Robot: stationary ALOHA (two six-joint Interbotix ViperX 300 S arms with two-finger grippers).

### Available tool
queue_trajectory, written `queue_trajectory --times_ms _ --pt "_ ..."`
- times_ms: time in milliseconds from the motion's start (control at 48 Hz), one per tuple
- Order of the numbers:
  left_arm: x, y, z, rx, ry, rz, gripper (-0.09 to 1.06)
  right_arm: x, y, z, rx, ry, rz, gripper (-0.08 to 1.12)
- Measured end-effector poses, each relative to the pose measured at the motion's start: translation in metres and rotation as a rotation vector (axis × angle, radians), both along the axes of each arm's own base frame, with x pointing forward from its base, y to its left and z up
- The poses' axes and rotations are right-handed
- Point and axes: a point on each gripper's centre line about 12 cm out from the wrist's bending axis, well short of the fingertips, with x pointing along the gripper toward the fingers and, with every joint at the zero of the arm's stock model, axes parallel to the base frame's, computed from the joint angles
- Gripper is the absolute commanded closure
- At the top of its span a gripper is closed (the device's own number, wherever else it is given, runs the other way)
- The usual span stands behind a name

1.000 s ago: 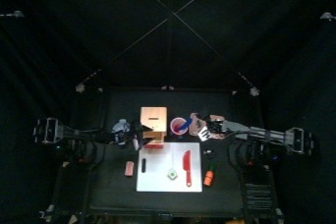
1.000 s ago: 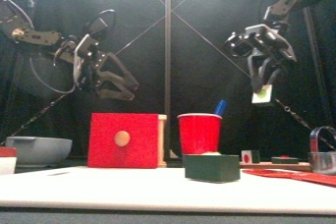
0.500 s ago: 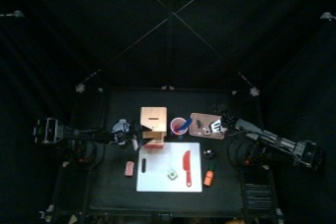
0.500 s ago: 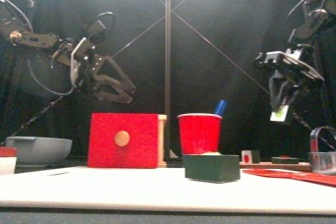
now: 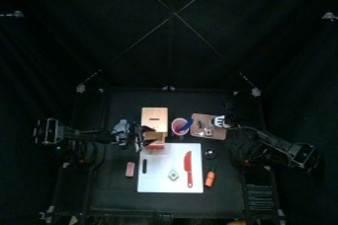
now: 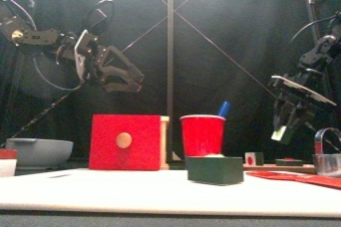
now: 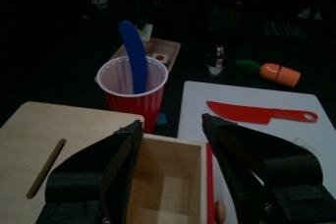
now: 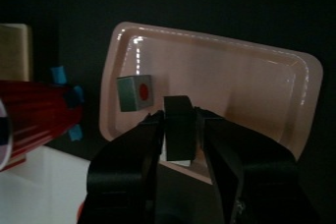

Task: Place sushi on board then cut the sushi with the knife then place the pieces on the plate
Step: Place the 4 sushi pieces on the plate

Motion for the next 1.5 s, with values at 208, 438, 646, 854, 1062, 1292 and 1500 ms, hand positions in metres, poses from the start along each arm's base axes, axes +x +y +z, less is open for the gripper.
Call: queue_trajectory --times_ms 208,438,646,854,1062,1292,1500 --pt "0.000 0.000 -0.001 0.003 0.002 -0.003 0.09 0.008 -0.011 -0.008 0.031 0.036 -0.003 0.25" --pt "-0.003 0.000 -0.004 0.003 0.011 -0.002 0.09 0.018 -0.017 0.008 0.003 0.026 0.025 0.25" --pt "-0.002 -0.001 -0.003 0.001 0.009 -0.002 0.09 0.055 0.034 0.026 -0.013 0.000 0.274 0.25" --pt "0.004 -0.001 0.008 0.004 -0.024 -0.005 0.09 0.106 0.124 0.029 -0.034 0.014 0.690 0.24" --pt "0.010 0.001 0.017 -0.007 -0.054 0.007 0.09 0.138 0.164 0.031 0.026 -0.017 0.795 0.24" --pt "0.012 0.006 0.020 -0.052 -0.072 0.055 0.09 0.157 0.180 0.041 0.014 -0.072 0.847 0.24" --pt "0.012 0.007 0.021 -0.052 -0.075 0.057 0.09 0.182 0.207 0.036 -0.033 -0.090 0.950 0.23"
